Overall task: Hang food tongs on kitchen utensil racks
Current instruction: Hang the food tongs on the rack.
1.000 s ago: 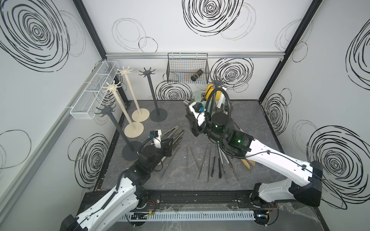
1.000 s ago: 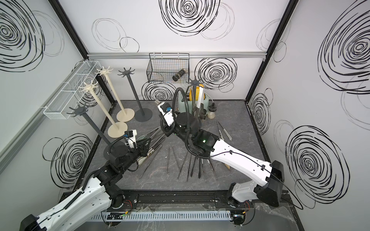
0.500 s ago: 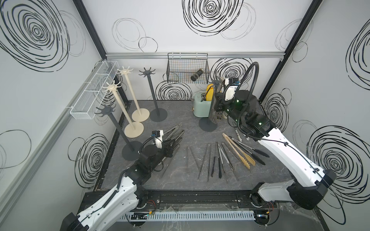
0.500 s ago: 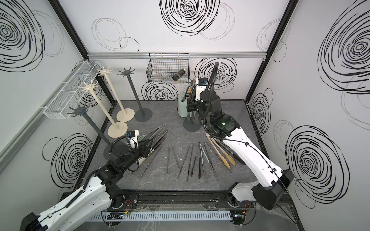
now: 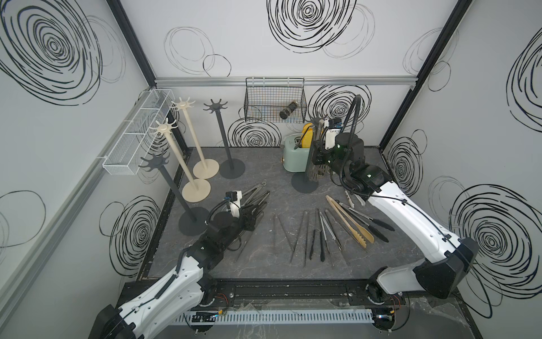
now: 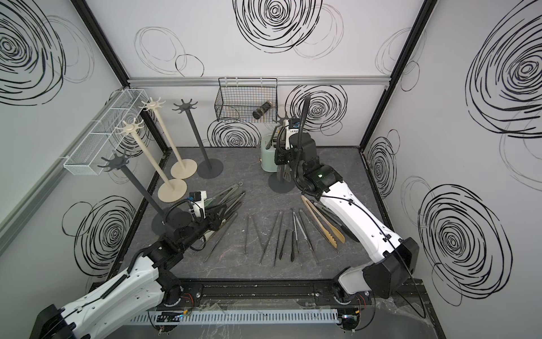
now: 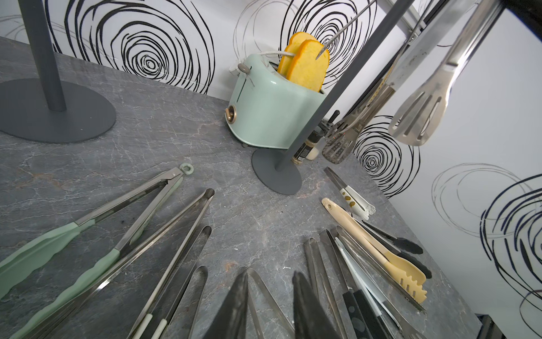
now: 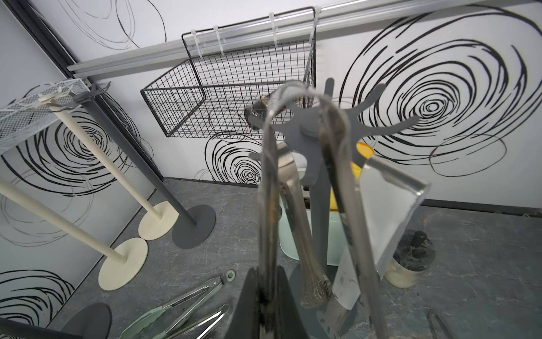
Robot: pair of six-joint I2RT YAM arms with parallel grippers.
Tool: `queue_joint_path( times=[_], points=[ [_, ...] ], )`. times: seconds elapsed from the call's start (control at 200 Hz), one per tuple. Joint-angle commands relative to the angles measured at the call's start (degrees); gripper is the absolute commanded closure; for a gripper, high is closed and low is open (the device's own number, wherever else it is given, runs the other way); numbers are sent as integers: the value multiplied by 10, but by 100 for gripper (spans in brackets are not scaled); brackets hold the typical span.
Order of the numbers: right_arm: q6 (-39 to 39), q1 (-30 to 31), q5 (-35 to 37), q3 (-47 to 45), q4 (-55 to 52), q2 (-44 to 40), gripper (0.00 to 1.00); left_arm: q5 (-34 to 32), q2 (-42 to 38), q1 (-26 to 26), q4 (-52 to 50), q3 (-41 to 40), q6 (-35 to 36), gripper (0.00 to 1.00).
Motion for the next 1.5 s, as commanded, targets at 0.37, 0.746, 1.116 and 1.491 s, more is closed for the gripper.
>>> queue_joint_path(
  times=[0.37, 0.746, 1.116, 1.491],
  points=[
    [-7, -10, 9, 4, 42, 25, 100, 14, 22, 11, 63, -16, 8, 71],
    [-3, -22, 12, 14, 46, 51, 100, 27, 43, 14, 86, -20, 9, 73],
    [2, -30, 10, 14, 46, 68, 100, 33, 54, 14, 100, -23, 15, 73],
    [13, -37, 8, 4, 32, 84, 100, 39, 60, 14, 109, -28, 14, 73]
  ],
)
